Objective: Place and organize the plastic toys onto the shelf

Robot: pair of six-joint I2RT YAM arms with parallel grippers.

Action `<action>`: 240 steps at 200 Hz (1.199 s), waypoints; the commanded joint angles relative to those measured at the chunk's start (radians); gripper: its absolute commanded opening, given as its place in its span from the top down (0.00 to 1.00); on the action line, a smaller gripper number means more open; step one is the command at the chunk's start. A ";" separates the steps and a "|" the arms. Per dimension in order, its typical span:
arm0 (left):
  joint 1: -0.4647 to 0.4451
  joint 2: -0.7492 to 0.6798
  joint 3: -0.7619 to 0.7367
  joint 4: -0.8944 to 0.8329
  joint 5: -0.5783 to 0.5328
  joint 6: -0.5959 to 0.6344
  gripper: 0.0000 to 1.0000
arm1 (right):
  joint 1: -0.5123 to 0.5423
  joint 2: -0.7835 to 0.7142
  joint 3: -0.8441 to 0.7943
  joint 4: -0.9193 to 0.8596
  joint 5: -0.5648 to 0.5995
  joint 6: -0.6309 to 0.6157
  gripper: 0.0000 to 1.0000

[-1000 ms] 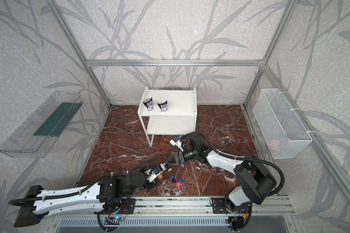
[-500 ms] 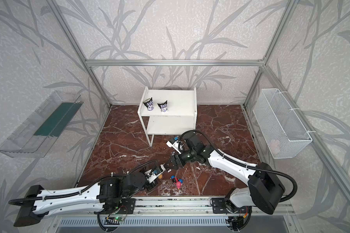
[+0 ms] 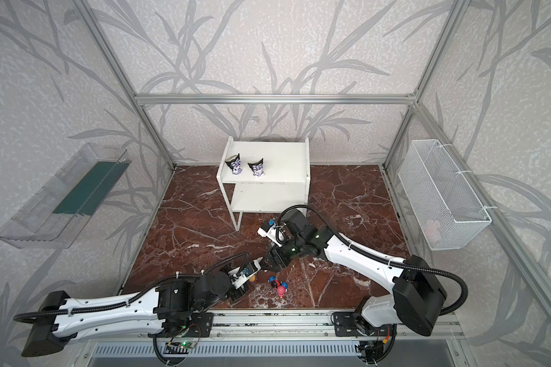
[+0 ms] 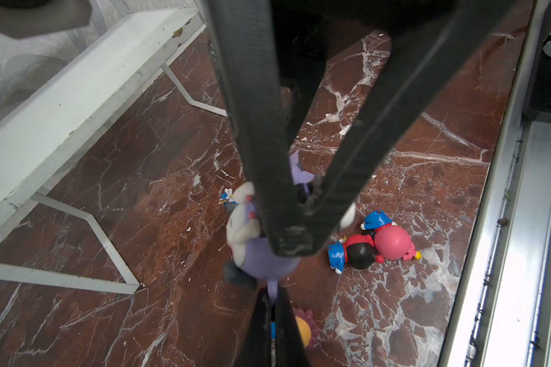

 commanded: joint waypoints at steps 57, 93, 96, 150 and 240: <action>-0.014 -0.017 0.020 0.019 -0.030 0.037 1.00 | 0.018 0.084 0.083 -0.070 0.022 -0.036 0.32; -0.017 -0.026 0.017 0.021 -0.035 0.037 1.00 | 0.032 0.101 0.092 -0.072 0.039 -0.028 0.45; -0.016 -0.027 0.017 0.022 -0.035 0.036 1.00 | 0.032 0.102 0.092 -0.070 0.039 -0.027 0.46; -0.017 -0.042 0.017 0.017 -0.047 0.022 1.00 | 0.030 0.081 0.050 -0.021 0.060 0.009 0.63; -0.017 -0.153 -0.010 0.023 -0.070 -0.004 0.78 | 0.009 0.008 -0.048 0.114 0.060 0.069 0.67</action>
